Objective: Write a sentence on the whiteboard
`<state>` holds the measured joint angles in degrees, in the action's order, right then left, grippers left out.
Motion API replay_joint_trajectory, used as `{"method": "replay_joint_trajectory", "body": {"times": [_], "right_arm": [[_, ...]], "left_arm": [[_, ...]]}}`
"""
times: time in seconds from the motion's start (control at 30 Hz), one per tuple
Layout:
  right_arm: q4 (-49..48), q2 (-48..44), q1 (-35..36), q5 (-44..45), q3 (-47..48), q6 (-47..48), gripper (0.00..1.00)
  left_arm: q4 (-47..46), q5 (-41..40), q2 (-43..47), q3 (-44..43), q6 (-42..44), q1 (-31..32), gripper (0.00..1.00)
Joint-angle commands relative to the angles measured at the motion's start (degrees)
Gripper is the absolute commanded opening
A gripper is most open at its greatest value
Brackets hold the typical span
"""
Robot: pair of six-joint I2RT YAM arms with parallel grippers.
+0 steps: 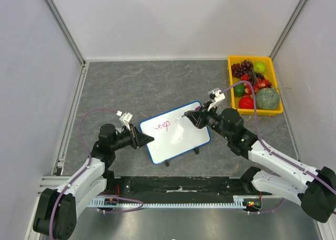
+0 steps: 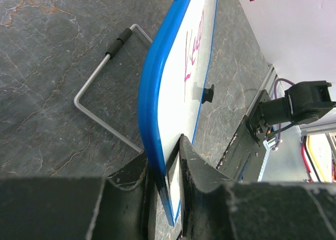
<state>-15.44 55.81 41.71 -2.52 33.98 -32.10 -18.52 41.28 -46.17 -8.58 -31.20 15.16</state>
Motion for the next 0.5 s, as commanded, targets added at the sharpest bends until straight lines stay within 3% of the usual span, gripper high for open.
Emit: {"method": "replay_joint_trajectory", "body": {"times": [0.0,0.47], "right_arm": [[0.15,-1.23,-0.84,0.68,-0.05,1.33,0.00],[0.06,-0.53,-1.81,0.24,-0.40,4.41,0.00]], "left_arm": [[-0.99,-2.52,0.38,0.41,4.48,-0.22,0.02],[-1.08,-2.17,-0.15,0.32,4.57,-0.22,0.02]]}}
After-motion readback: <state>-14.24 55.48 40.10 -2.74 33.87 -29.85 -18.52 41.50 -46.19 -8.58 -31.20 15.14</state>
